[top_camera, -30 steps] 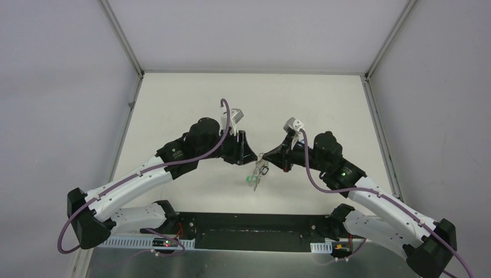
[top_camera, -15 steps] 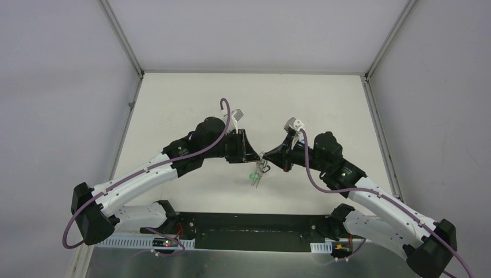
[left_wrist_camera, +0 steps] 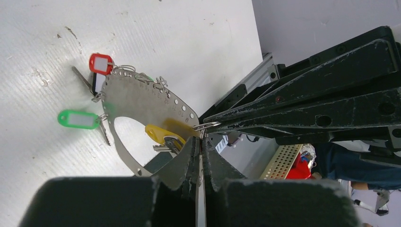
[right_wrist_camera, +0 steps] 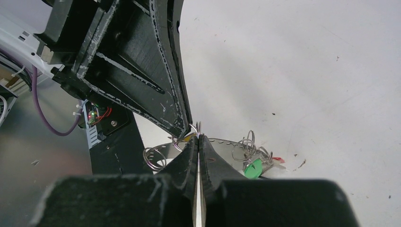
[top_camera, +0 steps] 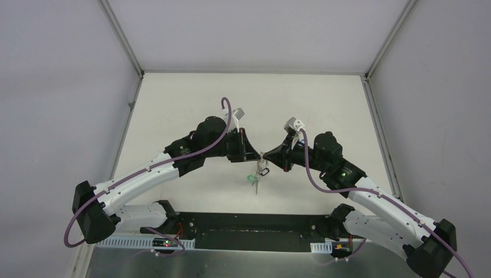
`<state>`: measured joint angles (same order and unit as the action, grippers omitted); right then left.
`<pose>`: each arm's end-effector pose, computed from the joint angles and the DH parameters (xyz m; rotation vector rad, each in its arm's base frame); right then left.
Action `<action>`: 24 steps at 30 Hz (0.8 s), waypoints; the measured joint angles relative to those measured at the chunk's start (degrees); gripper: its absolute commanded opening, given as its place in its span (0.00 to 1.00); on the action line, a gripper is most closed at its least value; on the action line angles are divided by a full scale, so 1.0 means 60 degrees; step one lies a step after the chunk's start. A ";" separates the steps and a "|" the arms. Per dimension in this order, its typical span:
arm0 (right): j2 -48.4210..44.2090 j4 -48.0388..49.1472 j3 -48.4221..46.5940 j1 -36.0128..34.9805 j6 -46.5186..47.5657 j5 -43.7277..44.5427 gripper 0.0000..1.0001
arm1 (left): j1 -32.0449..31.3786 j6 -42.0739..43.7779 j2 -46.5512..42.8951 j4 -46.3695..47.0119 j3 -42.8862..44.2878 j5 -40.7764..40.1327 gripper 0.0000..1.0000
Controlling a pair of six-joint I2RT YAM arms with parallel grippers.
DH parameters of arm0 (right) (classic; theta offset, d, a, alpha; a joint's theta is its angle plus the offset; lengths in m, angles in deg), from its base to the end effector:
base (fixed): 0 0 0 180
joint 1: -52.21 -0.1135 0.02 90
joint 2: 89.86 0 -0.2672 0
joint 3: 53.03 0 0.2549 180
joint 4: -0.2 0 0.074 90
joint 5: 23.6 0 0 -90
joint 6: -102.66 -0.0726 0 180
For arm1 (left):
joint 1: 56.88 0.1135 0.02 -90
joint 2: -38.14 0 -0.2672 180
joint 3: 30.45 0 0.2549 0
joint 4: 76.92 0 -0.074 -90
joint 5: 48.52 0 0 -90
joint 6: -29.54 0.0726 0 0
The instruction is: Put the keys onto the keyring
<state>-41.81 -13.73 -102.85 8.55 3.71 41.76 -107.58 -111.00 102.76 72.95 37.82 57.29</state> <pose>0.1477 0.1828 0.2906 -0.8666 1.6749 1.0282 0.1675 -0.2359 0.3070 0.2013 2.3042 -1.3057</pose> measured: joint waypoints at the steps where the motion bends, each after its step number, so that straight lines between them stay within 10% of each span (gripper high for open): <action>1: 0.0000 -0.0007 0.0000 0.0007 0.0000 0.0000 0.00 | 0.0004 0.0033 0.0000 0.0004 -0.0011 0.0026 0.00; 11: 0.0000 -0.0018 0.0000 0.0015 -0.0106 0.0069 0.00 | 0.0004 0.0565 -0.0040 -0.0066 -0.0011 0.0117 0.00; 17: -0.0055 0.0087 0.0000 0.0055 -0.0474 0.0255 0.72 | 0.0004 0.1271 -0.0550 -0.0397 -0.0051 -0.0124 0.00; 24: -0.0331 0.0215 0.0000 0.0200 -0.0761 0.0280 0.82 | 0.0004 0.2510 -0.1093 -0.0656 -0.0098 -0.0138 0.00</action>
<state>-43.80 -12.44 -102.85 9.76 -0.86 43.44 -107.56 -95.94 96.20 69.01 37.23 56.46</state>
